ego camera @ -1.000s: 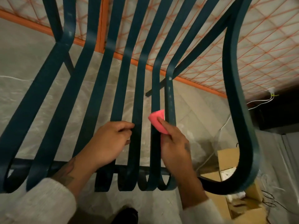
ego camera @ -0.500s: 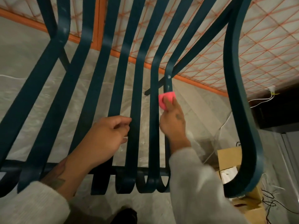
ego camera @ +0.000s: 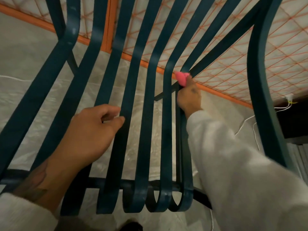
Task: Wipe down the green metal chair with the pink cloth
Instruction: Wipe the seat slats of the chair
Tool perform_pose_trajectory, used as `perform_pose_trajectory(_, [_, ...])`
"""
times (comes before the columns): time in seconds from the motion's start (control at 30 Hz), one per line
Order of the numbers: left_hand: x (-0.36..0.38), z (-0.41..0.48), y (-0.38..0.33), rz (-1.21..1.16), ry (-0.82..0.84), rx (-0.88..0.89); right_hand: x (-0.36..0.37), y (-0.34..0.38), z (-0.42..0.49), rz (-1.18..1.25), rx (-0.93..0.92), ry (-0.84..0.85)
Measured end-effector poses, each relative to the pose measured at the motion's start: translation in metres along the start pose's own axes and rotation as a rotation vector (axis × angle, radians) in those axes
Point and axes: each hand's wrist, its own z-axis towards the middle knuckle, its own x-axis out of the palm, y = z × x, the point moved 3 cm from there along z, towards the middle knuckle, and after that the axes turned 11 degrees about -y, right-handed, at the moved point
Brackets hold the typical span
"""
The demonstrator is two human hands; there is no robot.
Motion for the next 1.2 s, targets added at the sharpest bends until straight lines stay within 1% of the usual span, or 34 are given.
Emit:
perform_pose_trajectory(0.1, [0.004,-0.002,0.0,-0.01,0.033,-0.014,-0.016,-0.014,-0.044,-0.045,0.001,0.015])
perform_pose_trajectory(0.23, [0.005,-0.004,0.001,-0.027,0.033,-0.019,-0.044,-0.029,-0.108,-0.109,0.067,0.093])
perform_pose_trajectory(0.3, [0.005,-0.005,0.003,-0.03,0.031,-0.022,-0.052,-0.028,-0.127,-0.152,0.065,0.1])
perform_pose_trajectory(0.4, [0.006,-0.005,0.004,-0.036,0.025,-0.012,-0.044,-0.015,-0.102,-0.117,0.079,0.062])
perform_pose_trajectory(0.53, [0.008,-0.002,0.006,-0.027,0.021,-0.023,-0.018,0.007,-0.028,-0.148,0.112,0.086])
perform_pose_trajectory(0.6, [0.007,-0.001,0.006,-0.025,0.026,-0.021,-0.008,0.018,0.007,-0.129,0.136,0.067])
perform_pose_trajectory(0.67, [0.007,0.0,0.008,-0.036,0.023,-0.022,0.0,0.024,0.032,-0.057,0.162,-0.01])
perform_pose_trajectory(0.77, [0.009,0.002,0.012,-0.052,0.024,-0.027,0.006,0.024,0.039,0.073,0.208,-0.143])
perform_pose_trajectory(0.83, [0.01,0.002,0.012,-0.032,0.025,-0.009,0.006,0.023,0.033,0.08,0.149,-0.184])
perform_pose_trajectory(0.93, [0.009,0.001,0.01,-0.025,0.029,-0.002,0.002,0.021,0.016,-0.03,0.061,-0.102])
perform_pose_trajectory(1.03, [0.007,-0.002,0.007,-0.038,0.035,-0.016,-0.012,0.016,-0.016,-0.107,0.016,-0.008])
perform_pose_trajectory(1.1, [0.006,-0.002,0.006,-0.035,0.051,-0.022,-0.023,0.012,-0.044,-0.114,0.05,0.027])
perform_pose_trajectory(1.2, [0.003,-0.005,0.003,-0.018,0.086,0.003,-0.048,0.003,-0.088,-0.056,0.163,0.08])
